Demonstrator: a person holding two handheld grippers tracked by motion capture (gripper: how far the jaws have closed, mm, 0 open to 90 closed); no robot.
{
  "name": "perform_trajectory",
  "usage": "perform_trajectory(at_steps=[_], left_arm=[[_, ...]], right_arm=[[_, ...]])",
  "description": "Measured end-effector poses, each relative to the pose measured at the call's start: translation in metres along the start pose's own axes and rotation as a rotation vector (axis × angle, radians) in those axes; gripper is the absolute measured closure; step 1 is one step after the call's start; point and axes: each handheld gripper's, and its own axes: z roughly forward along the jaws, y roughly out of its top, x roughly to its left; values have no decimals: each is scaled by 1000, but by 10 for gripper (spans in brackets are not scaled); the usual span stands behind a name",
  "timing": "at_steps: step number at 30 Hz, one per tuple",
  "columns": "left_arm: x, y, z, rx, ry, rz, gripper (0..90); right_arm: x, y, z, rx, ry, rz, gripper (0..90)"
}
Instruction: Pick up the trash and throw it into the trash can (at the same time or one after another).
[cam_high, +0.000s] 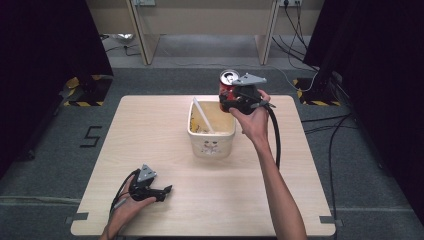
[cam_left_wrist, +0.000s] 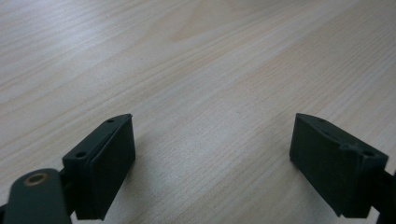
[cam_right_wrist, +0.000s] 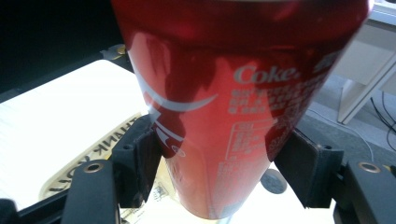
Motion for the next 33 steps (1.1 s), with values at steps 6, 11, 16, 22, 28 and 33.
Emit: perform_trajectory(at_steps=[6,11,16,22,28,33], left_arm=[[0,0,0,0,0,0,134],[0,0,0,1,-3,-1,135],[0,0,0,1,-3,-1,135],[0,0,0,-2,-2,-2,135],[0,0,0,4,-5,-1,135],[0,0,0,3,-5,-1,135]], right_arm=[[9,-1,10,20,27,-9,342],[14,-3,19,36,51,-12,342],[16,-7,28,58,68,4,342],[16,-18,42,106,83,23,342],[17,-22,50,126,87,18,341],[17,-27,55,141,92,27,341]])
